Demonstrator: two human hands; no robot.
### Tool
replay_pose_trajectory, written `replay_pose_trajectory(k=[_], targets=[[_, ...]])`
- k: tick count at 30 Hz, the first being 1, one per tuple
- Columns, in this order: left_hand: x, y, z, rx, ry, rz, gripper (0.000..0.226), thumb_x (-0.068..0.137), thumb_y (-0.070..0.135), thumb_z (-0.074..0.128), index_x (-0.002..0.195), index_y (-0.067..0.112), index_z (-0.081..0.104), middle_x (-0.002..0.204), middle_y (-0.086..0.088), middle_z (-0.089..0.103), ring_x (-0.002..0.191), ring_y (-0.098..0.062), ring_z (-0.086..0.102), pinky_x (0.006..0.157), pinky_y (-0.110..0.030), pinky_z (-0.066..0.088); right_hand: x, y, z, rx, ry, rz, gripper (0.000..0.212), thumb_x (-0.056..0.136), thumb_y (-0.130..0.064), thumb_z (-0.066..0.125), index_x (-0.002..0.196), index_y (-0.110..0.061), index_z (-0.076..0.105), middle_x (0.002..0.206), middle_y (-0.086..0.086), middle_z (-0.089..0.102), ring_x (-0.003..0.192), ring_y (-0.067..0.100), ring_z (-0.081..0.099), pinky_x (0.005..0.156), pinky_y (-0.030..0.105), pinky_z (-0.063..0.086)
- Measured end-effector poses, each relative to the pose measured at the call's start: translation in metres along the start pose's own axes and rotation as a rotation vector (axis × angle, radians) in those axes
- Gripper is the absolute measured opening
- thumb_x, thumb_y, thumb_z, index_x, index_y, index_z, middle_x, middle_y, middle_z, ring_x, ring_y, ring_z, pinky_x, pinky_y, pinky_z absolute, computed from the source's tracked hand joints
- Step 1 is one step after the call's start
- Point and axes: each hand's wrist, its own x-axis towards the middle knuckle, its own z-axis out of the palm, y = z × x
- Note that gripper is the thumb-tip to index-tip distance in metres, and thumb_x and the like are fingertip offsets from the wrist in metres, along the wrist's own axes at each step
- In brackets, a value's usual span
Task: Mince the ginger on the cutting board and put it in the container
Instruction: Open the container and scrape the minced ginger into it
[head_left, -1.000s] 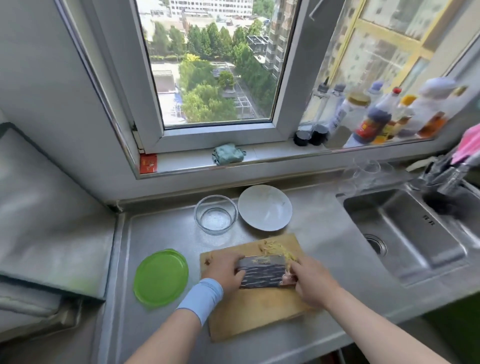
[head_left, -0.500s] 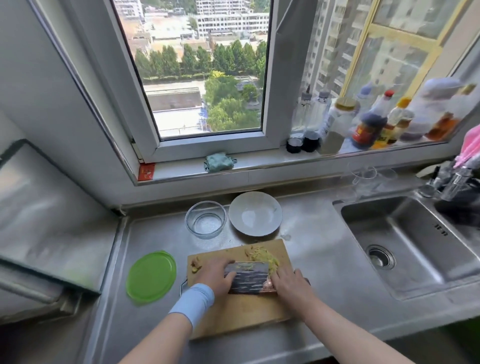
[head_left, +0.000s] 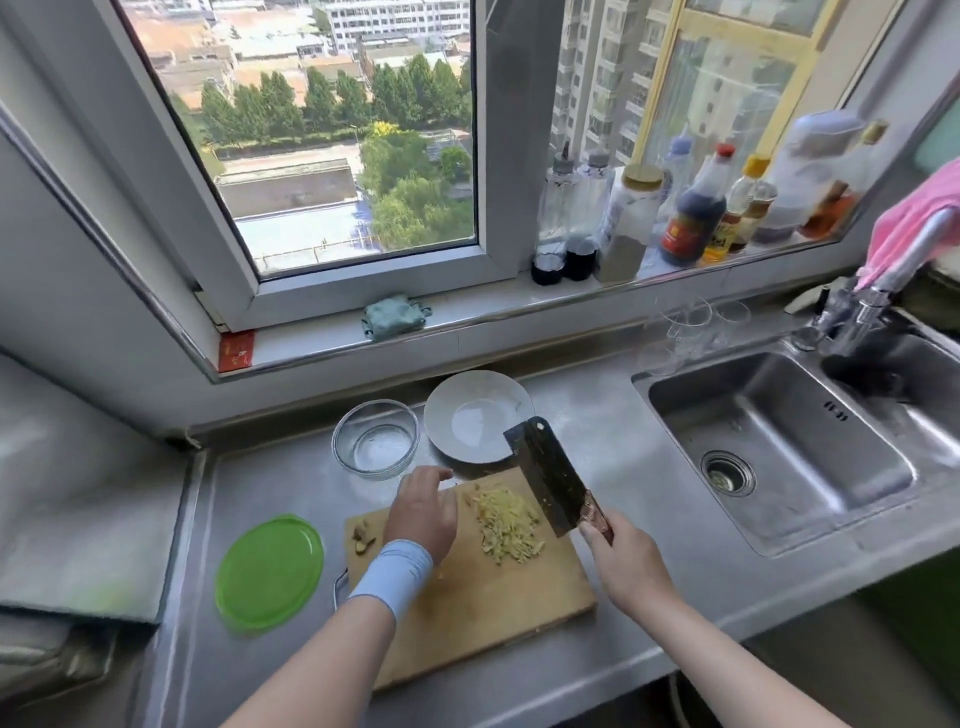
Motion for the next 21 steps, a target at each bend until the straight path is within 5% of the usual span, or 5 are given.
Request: replay_pose_trajectory(k=[5,10,21], targets=[[0.022,0.007,0.030,0.157,-0.432,0.054,0.059,0.099,0.032,0.048,0.153,0.016,0.029,0.159,-0.001,0.026,0.147,-0.019,0.021,0.120,-0.034,0.019,-0.015,0.013,0.019,0.073,0.051,0.205,0.024,0.102,-0.037,0.049,0.090,-0.020,0.059,0.083,-0.004,0.061,0.077,0.014,0.055,0.062,0.031,0.039],[0.029,0.006,0.054,0.368,-0.638,0.148,0.079,0.101,0.044,0.042,0.158,0.014,-0.004,0.165,-0.002,-0.013,0.152,-0.021,-0.008,0.123,-0.035,0.002,-0.021,0.020,0.038,0.134,0.070,0.351,0.027,0.102,-0.042,0.047,0.084,-0.024,0.057,0.079,-0.001,0.063,0.075,0.021,0.061,0.059,0.031,0.043],[0.010,-0.012,0.065,0.127,-0.372,0.209,0.079,0.094,0.055,0.046,0.158,0.022,0.014,0.164,0.004,0.010,0.151,-0.018,0.005,0.123,-0.036,0.008,-0.031,0.022,0.058,0.207,0.021,0.382,0.035,0.100,-0.049,0.044,0.078,-0.024,0.057,0.067,-0.002,0.060,0.065,0.026,0.064,0.064,0.042,0.056]])
